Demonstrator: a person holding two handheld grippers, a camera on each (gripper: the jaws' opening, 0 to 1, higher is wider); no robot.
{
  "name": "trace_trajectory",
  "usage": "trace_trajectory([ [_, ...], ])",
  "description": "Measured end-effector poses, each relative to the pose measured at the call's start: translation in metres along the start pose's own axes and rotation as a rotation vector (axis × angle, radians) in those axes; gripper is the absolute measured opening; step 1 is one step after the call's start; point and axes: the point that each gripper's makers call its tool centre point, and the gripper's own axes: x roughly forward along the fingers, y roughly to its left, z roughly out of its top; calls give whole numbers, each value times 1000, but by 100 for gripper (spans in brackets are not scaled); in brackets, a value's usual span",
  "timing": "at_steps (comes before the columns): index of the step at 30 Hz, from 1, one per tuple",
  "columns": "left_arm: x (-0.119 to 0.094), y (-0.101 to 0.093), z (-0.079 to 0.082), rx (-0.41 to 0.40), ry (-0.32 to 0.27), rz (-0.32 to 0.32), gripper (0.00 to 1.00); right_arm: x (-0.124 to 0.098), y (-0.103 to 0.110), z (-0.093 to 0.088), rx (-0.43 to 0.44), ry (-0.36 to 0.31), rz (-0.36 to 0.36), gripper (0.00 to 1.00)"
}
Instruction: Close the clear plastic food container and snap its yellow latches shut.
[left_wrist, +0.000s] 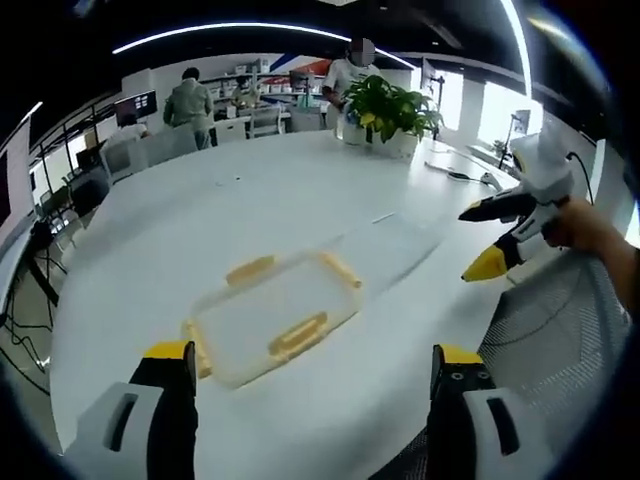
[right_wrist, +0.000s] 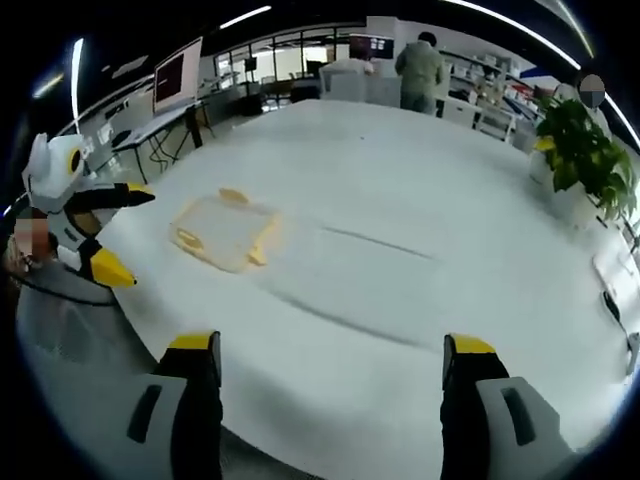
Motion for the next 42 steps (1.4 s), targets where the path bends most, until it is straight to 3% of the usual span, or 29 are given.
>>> trace_trajectory([
  [3, 0, 9, 1, 43, 9, -13, 99, 1, -1, 8, -34, -14, 7, 90],
  [6, 1, 8, 1, 104, 10, -137, 99, 1, -4, 23, -113, -49, 16, 90],
  [8, 2, 13, -3, 140, 44, -169, 99, 1, -7, 28, -181, -44, 25, 89],
  [10, 5, 22, -6, 222, 76, -185, 99, 2, -9, 31, -236, -25, 34, 89],
  [12, 7, 20, -6, 345, 70, -242, 99, 4, -8, 37, -304, -25, 62, 90],
  [14, 9, 22, -15, 401, 121, -278, 99, 8, -4, 43, -392, -38, 95, 90],
  [18, 15, 41, -22, 433, 184, -289, 99, 15, 6, 48, -508, 7, 168, 90],
  [27, 21, 79, -10, 549, 229, -309, 97, 37, 38, 76, -679, 40, 341, 92],
  [29, 21, 84, -6, 550, 241, -328, 96, 43, 52, 78, -692, 49, 421, 95],
  [30, 20, 79, -9, 520, 255, -376, 95, 46, 57, 81, -708, 34, 448, 100],
  [31, 19, 78, -8, 496, 257, -407, 94, 53, 61, 88, -724, 15, 443, 98],
  [32, 21, 81, -5, 493, 257, -399, 88, 58, 63, 89, -751, 19, 445, 96],
  [34, 22, 84, -8, 491, 293, -409, 77, 65, 67, 87, -763, 87, 467, 92],
  [35, 23, 84, -8, 497, 293, -416, 74, 70, 73, 91, -776, 77, 488, 86],
  [38, 30, 87, -10, 513, 302, -422, 77, 80, 80, 88, -814, 110, 541, 76],
  [40, 33, 90, -15, 543, 329, -436, 76, 89, 76, 79, -832, 200, 535, 80],
  [42, 36, 92, -17, 627, 320, -464, 72, 96, 74, 76, -891, 232, 530, 84],
])
